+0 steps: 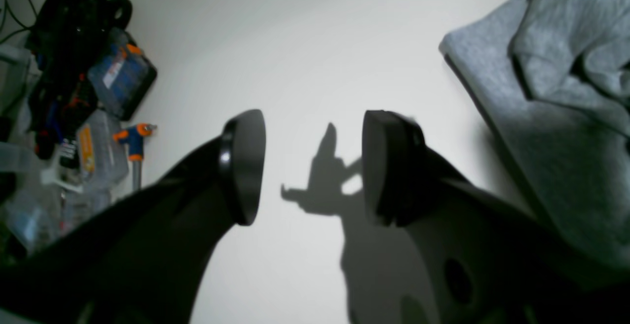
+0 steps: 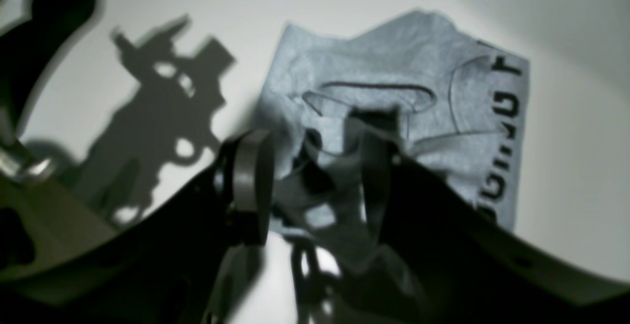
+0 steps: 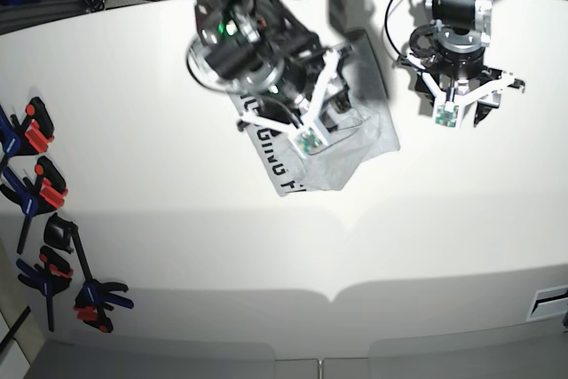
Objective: Fold the T-shirt properly
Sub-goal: 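Press and smooth the folded bundle with the right gripper beside the left gripper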
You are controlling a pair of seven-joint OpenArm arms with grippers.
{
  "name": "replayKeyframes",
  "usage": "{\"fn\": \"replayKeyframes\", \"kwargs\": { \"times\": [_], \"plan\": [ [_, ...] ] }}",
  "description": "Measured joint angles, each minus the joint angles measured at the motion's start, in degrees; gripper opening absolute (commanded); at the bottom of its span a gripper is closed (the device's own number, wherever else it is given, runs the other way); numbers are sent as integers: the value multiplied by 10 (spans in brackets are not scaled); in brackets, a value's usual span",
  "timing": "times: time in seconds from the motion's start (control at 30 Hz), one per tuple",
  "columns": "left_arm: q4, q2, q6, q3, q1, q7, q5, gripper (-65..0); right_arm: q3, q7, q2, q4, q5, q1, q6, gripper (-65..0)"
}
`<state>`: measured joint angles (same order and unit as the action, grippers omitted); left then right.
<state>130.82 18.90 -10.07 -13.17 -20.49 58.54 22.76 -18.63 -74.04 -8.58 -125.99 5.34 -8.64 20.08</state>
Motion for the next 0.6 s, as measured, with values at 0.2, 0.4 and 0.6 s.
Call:
{"fn": "replayKeyframes", "kwargs": {
  "times": [0.2, 0.4, 0.6],
  "plan": [
    [0, 0, 0, 0, 0, -2, -14, -356, 0, 9, 0, -49, -53, -51, -11, -381],
    [0, 0, 0, 0, 0, -2, -30, -355, 0, 27, 0, -49, -132, -52, -58, -381],
    [0, 0, 0, 0, 0, 0, -30, -355, 0, 56, 0, -31, -129, -52, -60, -382]
  ]
}}
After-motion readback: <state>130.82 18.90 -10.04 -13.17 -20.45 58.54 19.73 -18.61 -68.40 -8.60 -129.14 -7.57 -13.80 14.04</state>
